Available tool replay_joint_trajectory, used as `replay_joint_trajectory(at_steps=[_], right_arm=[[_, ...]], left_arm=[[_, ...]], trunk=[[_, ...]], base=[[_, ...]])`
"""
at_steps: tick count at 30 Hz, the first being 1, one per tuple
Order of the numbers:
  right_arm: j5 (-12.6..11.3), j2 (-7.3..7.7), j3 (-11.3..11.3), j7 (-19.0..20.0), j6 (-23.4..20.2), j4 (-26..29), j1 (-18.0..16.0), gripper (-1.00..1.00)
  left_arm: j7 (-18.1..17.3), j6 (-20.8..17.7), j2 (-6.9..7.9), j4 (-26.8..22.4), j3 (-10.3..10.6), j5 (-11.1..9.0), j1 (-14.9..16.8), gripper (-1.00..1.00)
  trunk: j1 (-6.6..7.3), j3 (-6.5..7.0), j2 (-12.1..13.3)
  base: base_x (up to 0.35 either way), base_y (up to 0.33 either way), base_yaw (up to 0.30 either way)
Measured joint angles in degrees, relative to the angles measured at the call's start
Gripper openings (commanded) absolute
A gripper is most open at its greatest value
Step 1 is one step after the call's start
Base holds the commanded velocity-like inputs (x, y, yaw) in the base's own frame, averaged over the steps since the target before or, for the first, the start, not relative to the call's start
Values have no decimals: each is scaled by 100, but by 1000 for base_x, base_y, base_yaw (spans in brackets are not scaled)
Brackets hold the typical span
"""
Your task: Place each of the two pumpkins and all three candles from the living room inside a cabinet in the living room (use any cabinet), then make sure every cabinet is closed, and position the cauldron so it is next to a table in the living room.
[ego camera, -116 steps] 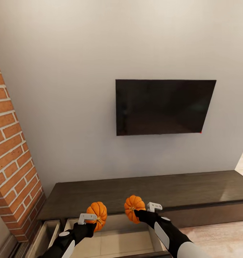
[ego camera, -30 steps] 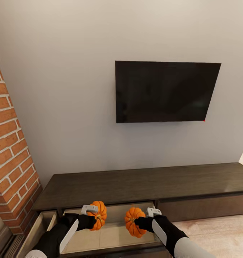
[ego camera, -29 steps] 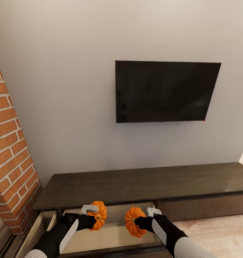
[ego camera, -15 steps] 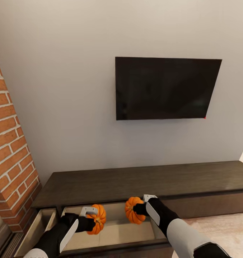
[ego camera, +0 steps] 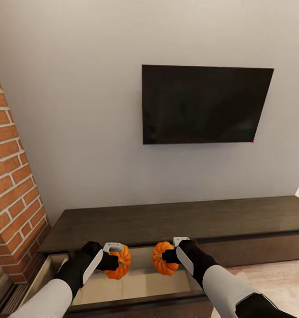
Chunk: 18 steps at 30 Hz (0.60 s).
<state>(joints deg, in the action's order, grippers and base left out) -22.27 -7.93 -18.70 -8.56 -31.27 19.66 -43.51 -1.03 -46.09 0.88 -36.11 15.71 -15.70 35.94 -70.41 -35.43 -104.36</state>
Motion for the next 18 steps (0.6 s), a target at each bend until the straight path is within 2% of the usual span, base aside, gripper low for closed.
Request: replay_joint_trajectory(at_steps=[4, 8, 11, 13, 18], right_arm=[[2, -1, -4, -3, -20, 1, -3, -100], [2, -1, -4, -8, -24, 1, -4, -100], [-8, -19, -4, -8, -25, 1, -4, -100], [-1, -30, -9, -9, -26, 0, -4, -100], [1, -58, -12, -9, -25, 1, -6, -100]], left_arm=[[31, -242, -16, -7, 222, -17, 99, -100], [42, -333, -41, -16, 339, -15, 121, -100], [42, -397, -131, -19, 368, -60, 126, -100], [43, -459, -167, -36, 373, -9, 131, -100], [35, -553, -194, -62, 377, -17, 135, -100]], trunk=[[-88, -73, -160], [-176, -144, -321], [-242, -199, -441], [-286, -234, -521], [-396, -324, -722]], base=[[0, 0, 0], [0, 0, 0], [0, 0, 0], [0, 0, 0], [0, 0, 0]])
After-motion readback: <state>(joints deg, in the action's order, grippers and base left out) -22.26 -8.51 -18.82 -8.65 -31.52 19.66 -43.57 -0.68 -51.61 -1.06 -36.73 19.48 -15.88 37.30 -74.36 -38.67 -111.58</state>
